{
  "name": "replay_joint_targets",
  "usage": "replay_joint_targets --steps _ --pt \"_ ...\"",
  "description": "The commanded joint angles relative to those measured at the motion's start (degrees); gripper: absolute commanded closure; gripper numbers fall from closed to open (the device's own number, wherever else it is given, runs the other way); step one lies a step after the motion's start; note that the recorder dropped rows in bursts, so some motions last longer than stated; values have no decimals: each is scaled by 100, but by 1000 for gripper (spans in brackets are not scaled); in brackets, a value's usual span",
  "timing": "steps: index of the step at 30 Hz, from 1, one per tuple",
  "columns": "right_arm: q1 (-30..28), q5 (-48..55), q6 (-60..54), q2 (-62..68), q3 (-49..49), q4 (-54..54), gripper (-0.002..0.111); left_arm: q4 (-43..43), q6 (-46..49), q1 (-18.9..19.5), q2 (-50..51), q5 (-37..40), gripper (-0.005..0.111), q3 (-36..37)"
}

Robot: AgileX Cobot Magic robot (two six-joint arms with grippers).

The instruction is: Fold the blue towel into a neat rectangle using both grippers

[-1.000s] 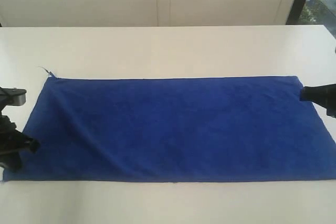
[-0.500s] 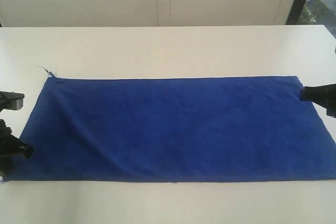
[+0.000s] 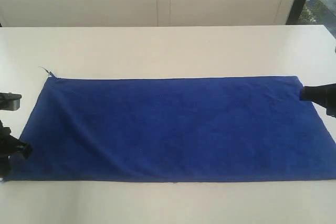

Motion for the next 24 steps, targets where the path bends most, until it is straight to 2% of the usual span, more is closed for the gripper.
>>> replay_joint_targets --steps 1,11,18,24 --pt "7 -57 -74 -37 8 -4 108 -158 -15 -7 -396 42 107 -89" --pt "7 -74 -74 -37 8 -4 108 -701 460 -7 -312 -532 107 188" --pt "7 -74 -74 -37 8 -4 108 -712 546 -7 -160 -686 107 336" --pt "7 -60 -74 -37 8 -4 108 -465 546 -7 -87 -530 107 336"
